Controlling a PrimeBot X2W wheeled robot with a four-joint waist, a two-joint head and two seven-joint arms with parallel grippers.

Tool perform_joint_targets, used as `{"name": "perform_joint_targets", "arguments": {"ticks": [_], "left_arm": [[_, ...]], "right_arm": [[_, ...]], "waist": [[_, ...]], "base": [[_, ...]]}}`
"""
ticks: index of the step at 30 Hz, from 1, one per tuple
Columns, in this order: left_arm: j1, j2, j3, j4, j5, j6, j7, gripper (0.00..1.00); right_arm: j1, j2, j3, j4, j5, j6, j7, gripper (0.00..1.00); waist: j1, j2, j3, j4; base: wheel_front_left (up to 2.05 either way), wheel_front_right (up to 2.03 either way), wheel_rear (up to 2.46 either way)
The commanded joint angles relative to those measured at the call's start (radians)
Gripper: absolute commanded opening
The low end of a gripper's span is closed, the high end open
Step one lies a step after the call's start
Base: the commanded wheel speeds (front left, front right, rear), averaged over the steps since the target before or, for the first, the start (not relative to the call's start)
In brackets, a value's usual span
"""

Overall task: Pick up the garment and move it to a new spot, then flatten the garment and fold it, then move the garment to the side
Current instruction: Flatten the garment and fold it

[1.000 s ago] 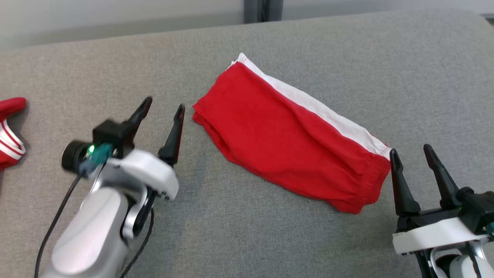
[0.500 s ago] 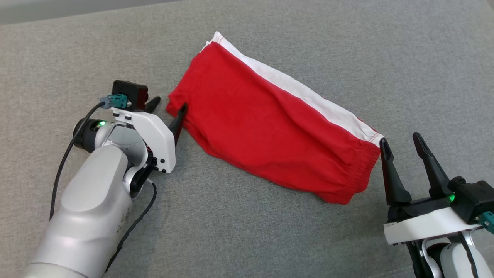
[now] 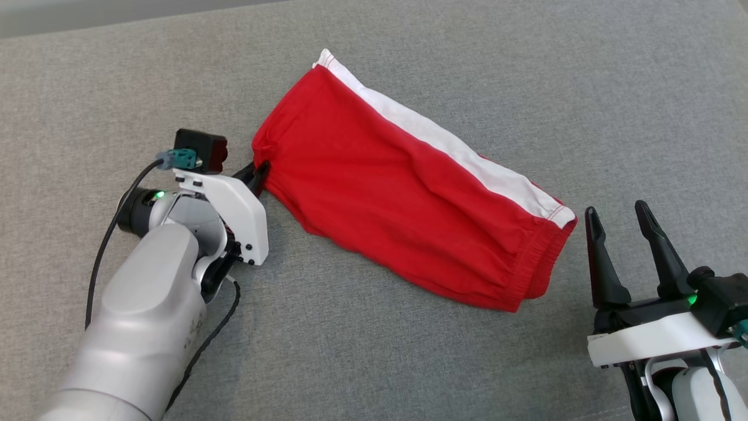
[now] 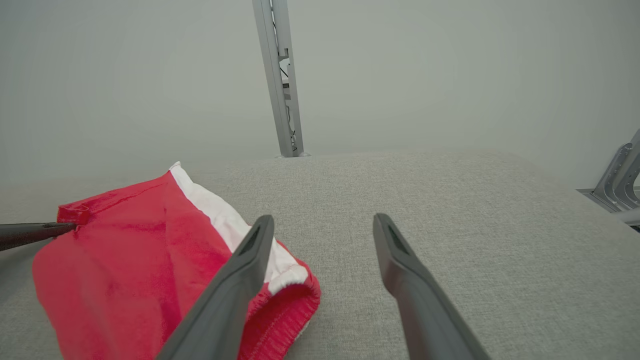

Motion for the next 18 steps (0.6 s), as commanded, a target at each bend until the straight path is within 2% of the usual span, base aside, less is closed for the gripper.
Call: {"name": "perform_joint_targets", "arguments": {"ticks": [1,9,15,18], "left_arm": [[0.028,0.009,0.013,0.011,-0.013,0.013,-0.017,0.0],[0.202,0.002,0.064,-0.069,-0.066,0.063,-0.151,0.0],[0.399,0.003,0.084,-0.229,-0.101,0.118,-0.199,0.0],[0.496,0.011,0.099,-0.338,-0.117,0.166,-0.202,0.0]], "right_arm": [[0.0,-0.004,-0.007,0.003,0.003,0.0,-0.005,1.0],[0.017,-0.004,-0.032,-0.007,-0.013,0.0,0.021,1.0],[0.041,-0.004,-0.05,-0.018,-0.018,0.0,0.044,1.0],[0.052,-0.004,-0.058,-0.022,-0.02,0.0,0.056,1.0]], "waist": [[0.0,0.0,-0.005,0.007],[0.0,0.0,-0.04,0.056],[0.0,0.0,-0.08,0.096],[0.0,0.0,-0.099,0.108]], "base": [[0.0,0.0,0.0],[0.0,0.0,0.0],[0.0,0.0,0.0],[0.0,0.0,0.0]]}}
